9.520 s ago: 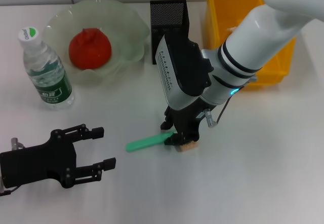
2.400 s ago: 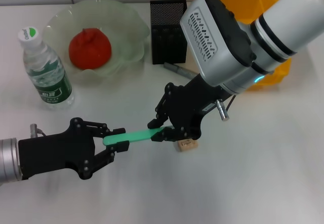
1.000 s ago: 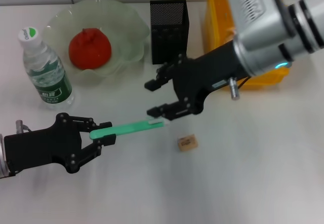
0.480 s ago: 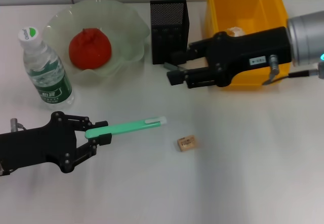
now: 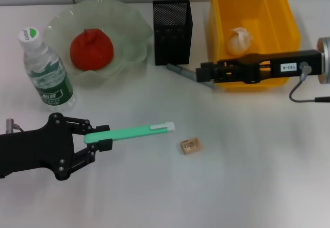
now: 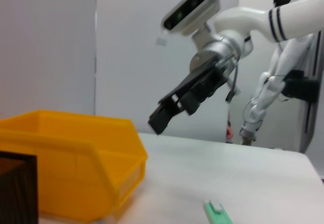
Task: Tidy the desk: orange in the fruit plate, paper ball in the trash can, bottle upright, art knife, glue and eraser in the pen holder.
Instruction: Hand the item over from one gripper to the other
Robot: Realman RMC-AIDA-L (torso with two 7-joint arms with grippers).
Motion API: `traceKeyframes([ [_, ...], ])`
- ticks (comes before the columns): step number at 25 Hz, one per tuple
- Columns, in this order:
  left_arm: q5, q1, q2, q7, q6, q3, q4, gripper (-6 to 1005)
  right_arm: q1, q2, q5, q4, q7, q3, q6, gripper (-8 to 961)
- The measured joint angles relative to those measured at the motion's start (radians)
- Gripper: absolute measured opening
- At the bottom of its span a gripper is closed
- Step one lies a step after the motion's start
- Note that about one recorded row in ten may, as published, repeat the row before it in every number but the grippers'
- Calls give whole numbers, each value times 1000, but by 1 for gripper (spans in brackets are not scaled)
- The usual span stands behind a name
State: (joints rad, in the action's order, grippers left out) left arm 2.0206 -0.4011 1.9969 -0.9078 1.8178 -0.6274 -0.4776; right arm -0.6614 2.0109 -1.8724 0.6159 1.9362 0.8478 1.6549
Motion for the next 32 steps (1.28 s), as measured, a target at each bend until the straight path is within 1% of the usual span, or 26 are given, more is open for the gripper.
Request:
traceKeyframes([
  [1,0,-1,-1,0,9,0,0,206,0,-8,0,-28,18,-8,-2,527],
  [2,0,-2,-5,0,27,0,-1,206,-2,-20,0,-82,49,-26,-3,527],
  [4,0,-2,-6,0,33,0,-1,206,-4,-28,0,-124,82,-39,-1,526],
  [8,-1,-4,-6,2,42,0,-2,207,-1,-30,0,-150,161,-42,0,525],
  [12,-10,-12,-1,-7,42,1,-15,207,-4,-27,0,-194,253,-34,4,524],
  [15,-19,-14,0,-10,42,2,-15,207,-12,-22,0,-213,267,-32,4,523],
  [16,-26,-15,0,-14,43,2,-14,208,-17,-19,-1,-224,270,-31,5,523],
  [18,-39,-18,2,-23,51,3,-13,208,-30,-4,-4,-265,273,-30,2,522],
  [27,-53,-23,5,-26,54,3,-14,209,-39,1,-6,-314,275,-29,-29,523],
  [32,-54,-29,6,-26,54,5,-14,210,-47,4,-5,-319,276,-29,-22,522],
])
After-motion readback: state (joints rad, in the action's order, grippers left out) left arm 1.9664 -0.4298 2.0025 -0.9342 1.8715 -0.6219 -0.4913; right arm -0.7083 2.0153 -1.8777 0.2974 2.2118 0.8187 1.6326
